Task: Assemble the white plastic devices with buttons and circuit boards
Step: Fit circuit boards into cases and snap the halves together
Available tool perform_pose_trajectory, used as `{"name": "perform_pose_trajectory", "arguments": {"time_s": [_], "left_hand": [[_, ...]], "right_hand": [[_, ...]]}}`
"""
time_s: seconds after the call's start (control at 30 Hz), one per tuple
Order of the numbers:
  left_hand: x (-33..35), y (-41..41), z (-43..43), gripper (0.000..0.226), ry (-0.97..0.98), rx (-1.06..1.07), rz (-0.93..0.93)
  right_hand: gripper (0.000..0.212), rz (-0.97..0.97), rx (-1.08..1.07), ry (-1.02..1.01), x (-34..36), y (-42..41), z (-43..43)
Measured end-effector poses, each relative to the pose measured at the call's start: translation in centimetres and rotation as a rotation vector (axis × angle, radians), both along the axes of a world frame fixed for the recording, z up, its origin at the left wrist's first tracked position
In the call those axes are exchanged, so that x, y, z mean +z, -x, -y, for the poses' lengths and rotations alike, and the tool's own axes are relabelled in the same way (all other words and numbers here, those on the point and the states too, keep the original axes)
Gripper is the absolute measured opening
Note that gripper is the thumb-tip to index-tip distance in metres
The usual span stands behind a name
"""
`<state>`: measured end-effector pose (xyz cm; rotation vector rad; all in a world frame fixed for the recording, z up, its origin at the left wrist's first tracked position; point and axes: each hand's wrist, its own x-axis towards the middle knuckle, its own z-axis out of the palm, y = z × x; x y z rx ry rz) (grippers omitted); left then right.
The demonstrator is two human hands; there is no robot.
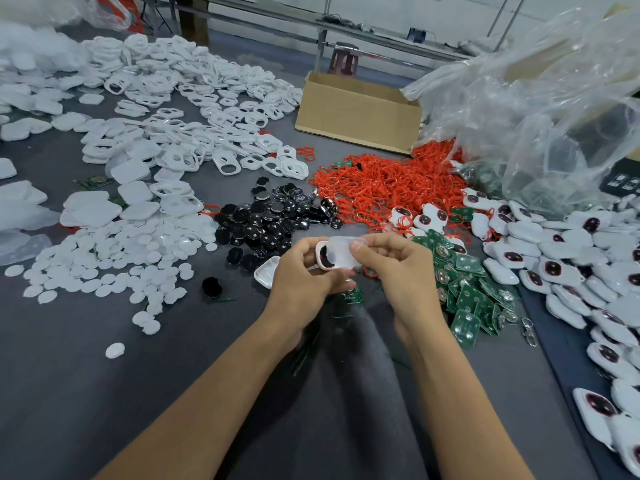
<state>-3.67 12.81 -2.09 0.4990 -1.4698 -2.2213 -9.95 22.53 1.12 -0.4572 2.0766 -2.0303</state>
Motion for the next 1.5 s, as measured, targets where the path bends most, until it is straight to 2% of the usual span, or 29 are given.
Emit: {"name": "perform_pose_trajectory", "arguments": {"time_s": [0.47, 0.73, 0.87, 1.03, 1.13, 1.27, 1.37, 1.5], "left_hand": [[-0.1, -0.2, 0.1, 0.032, 0.040, -0.036, -0.034], [-0.3, -0.2, 0.2, 0.035, 0.059, -0.036, -0.017], [-0.2, -0.2, 0.2, 0.029, 0.030, -0.051, -0.008], [0.0, -0.1, 0.2, 0.027, 0.003, -0.042, 0.000], [0.1, 0.0, 0.2, 0.025, -0.043, -0.026, -0.005], [0.3, 0.0, 0.5, 0.022, -0.111, -0.018, -0.023], [0.3, 0.0, 0.5, 0.021, -0.126, 0.004, -0.020], [0.3, 0.1, 0.6, 0.019, -0.164, 0.031, -0.022]], "right_hand": [[0.012, -0.154, -0.073, -0.255, -0.6, -0.1, 0.4], [0.010, -0.399, -0.176, -0.379, -1.0, -0.2, 0.6], [0.018, -0.514, -0.203, -0.476, -1.2, -0.5, 0.7], [0.004, -0.688, -0.179, -0.536, -1.8, -0.5, 0.9], [0.006, -0.694, -0.174, -0.525, -1.9, -0.4, 0.9], [0.011, -0.698, -0.155, -0.518, -1.9, -0.4, 0.7], [0.017, -0.762, -0.104, -0.587, -1.7, -0.5, 0.5], [0.049, -0.814, -0.022, -0.644, -1.0, -0.2, -0.1]]}}
